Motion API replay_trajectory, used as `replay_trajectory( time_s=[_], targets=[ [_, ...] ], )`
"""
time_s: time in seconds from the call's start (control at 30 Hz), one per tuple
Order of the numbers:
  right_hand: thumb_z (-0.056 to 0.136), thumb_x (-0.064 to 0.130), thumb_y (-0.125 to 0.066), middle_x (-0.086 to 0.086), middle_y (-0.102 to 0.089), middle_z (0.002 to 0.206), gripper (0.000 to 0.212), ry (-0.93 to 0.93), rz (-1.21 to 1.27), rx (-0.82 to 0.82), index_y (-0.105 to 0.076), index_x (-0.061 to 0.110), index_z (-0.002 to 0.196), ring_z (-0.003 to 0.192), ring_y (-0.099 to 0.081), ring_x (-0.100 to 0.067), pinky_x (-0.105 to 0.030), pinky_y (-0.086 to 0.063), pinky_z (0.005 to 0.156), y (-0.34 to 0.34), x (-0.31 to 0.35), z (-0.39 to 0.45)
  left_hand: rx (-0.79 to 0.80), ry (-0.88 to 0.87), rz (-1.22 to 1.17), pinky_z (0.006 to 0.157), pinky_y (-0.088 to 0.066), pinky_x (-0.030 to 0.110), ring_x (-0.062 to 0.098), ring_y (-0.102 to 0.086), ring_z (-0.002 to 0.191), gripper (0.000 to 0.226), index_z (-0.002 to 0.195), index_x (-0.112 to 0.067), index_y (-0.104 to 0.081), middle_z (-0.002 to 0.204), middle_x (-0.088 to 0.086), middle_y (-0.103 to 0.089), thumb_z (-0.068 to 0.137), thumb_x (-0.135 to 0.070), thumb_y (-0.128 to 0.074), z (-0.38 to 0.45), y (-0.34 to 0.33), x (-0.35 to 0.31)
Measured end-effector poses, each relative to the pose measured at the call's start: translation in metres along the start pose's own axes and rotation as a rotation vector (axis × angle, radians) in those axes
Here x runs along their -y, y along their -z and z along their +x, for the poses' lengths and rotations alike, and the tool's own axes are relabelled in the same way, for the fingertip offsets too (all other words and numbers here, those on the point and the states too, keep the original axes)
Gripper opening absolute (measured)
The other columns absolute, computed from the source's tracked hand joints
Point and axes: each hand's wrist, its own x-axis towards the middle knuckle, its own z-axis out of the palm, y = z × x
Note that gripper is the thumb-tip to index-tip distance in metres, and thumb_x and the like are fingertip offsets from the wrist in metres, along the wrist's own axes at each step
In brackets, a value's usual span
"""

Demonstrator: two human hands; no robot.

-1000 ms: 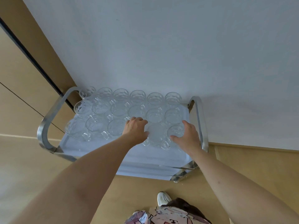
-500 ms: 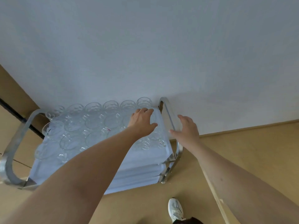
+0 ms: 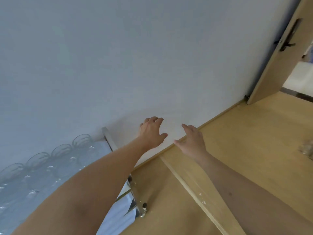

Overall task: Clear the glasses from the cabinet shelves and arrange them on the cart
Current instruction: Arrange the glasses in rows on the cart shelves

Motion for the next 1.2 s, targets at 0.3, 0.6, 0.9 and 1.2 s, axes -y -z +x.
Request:
replay_trajectory(
  time_s=[0.3, 0.6, 0.9, 1.2],
  targets=[
    [0.089, 0.046, -0.067, -0.005, -0.026, 0.162, 0.081, -0.249, 0.001, -0.126, -0.029, 0.026, 0.157, 0.145, -0.026, -0.033, -0.045, -0.031, 0.117, 0.123, -0.167, 0.023, 0.093, -0.23, -0.063, 0.115, -0.033, 0.045, 0.028, -0.031, 0.144, 0.072, 0.153, -0.02, -0.036, 0.156, 0.005, -0.038, 0.091, -0.047, -0.063, 0.107, -0.069, -0.193],
    [0.09, 0.049, -0.066, -0.006, -0.025, 0.163, 0.081, -0.459, -0.048, -0.22, -0.027, 0.027, 0.158, 0.146, -0.026, -0.033, -0.044, -0.03, 0.117, 0.22, -0.28, 0.046, 0.122, -0.467, -0.047, 0.109, -0.036, 0.046, 0.031, -0.037, 0.139, 0.071, 0.15, -0.021, -0.039, 0.153, 0.009, -0.041, 0.089, -0.047, -0.065, 0.207, -0.097, -0.331],
    [0.091, 0.051, -0.066, -0.006, -0.028, 0.161, 0.08, -0.595, -0.072, -0.374, -0.028, 0.026, 0.157, 0.144, -0.029, -0.033, -0.044, -0.033, 0.115, 0.271, -0.327, 0.125, 0.192, -0.686, -0.143, 0.115, -0.033, 0.041, 0.029, -0.031, 0.144, 0.073, 0.155, -0.019, -0.033, 0.159, 0.01, -0.033, 0.094, -0.045, -0.063, 0.328, -0.115, -0.412],
    [0.09, 0.05, -0.067, -0.004, -0.029, 0.161, 0.08, -0.77, -0.032, -0.476, -0.029, 0.027, 0.157, 0.144, -0.03, -0.033, -0.044, -0.033, 0.114, 0.303, -0.357, 0.204, 0.265, -0.808, -0.148, 0.117, -0.029, 0.039, 0.027, -0.026, 0.147, 0.07, 0.156, -0.019, -0.032, 0.16, 0.009, -0.032, 0.097, -0.044, -0.06, 0.445, -0.127, -0.462]
  ],
)
